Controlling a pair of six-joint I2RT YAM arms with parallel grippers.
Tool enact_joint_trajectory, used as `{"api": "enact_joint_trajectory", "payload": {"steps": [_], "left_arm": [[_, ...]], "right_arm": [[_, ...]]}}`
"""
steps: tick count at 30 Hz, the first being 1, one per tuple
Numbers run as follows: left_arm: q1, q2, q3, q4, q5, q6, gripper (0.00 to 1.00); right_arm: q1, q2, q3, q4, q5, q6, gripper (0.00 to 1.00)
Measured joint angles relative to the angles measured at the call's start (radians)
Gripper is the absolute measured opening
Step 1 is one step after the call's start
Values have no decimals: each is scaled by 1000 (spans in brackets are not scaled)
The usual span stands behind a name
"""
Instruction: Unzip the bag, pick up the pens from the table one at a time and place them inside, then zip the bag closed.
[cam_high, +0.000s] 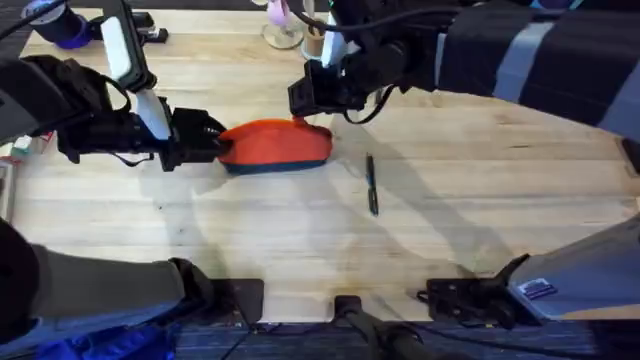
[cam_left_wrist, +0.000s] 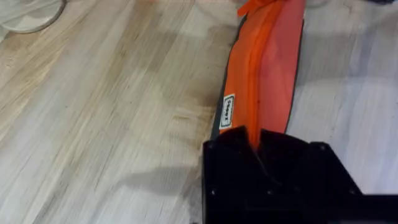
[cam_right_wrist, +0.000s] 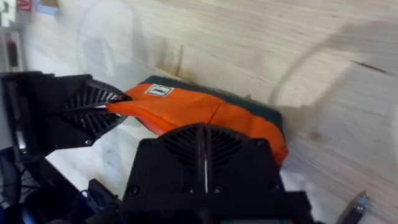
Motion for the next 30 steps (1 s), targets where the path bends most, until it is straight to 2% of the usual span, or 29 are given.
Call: {"api": "enact_joint_trajectory", "payload": {"steps": [22, 30], "left_arm": [[0, 0, 0, 0, -1, 0, 44], [0, 0, 0, 0, -1, 0, 44]], "right_arm": [[3, -67, 3, 88, -35, -12, 31], [40, -67, 4, 95, -35, -53, 31]]}}
